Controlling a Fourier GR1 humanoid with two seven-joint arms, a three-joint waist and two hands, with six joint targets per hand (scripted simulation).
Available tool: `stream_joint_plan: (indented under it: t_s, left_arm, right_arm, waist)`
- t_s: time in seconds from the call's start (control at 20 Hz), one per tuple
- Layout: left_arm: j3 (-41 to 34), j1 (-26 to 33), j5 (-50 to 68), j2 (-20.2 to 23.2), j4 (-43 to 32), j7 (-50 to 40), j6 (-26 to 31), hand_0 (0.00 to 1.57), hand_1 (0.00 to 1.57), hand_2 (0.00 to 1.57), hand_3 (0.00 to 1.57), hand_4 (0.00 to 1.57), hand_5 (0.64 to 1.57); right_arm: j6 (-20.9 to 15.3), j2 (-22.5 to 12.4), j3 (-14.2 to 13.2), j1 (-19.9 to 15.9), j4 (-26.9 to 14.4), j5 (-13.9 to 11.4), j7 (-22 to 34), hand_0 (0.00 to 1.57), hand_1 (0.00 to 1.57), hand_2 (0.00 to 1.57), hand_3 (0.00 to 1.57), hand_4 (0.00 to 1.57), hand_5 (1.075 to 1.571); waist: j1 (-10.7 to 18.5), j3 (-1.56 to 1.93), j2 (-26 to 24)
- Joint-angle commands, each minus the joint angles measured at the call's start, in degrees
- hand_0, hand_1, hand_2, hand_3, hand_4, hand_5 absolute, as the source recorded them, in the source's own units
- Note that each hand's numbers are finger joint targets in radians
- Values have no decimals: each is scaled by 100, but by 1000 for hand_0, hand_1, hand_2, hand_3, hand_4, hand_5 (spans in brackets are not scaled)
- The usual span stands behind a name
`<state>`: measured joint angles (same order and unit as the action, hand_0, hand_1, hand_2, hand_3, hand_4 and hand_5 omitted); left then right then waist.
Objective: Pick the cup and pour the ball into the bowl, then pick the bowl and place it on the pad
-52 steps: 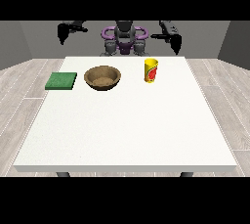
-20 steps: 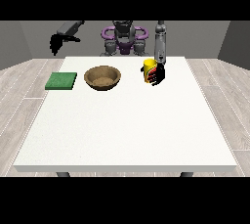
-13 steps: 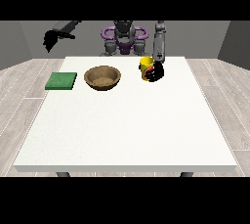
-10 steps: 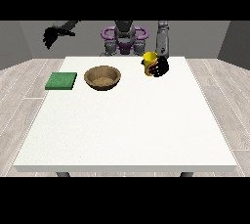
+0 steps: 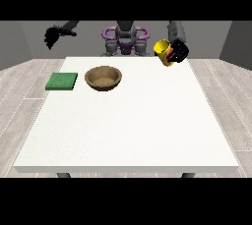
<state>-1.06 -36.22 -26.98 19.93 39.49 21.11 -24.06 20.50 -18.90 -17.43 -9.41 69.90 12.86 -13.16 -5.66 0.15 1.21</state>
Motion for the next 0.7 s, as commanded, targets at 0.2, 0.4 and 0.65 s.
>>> stream_joint_plan:
  t_s: [0.2,0.4,0.65]
  left_arm:
    - [588,-218,-976,-404,275,-1294,-286,1486,1486,1571,1571,1571,1274]
    - [1066,-850,-1938,-456,83,-2335,-586,1496,1496,1571,1571,1507,1245]
    - [1809,-1346,-3149,-633,-138,-3311,-464,1559,1559,1571,1571,1571,1207]
  right_arm:
    - [192,38,34,142,-318,-47,-189,0,0,0,0,0,1569]
    - [491,-260,-145,-85,-586,116,-284,0,0,0,0,0,1569]
    - [239,-109,-18,-351,-582,53,32,0,0,0,0,0,1570]
  waist:
    - [4,-12,-242]
    - [-218,-7,-150]
    - [-225,-5,-355]
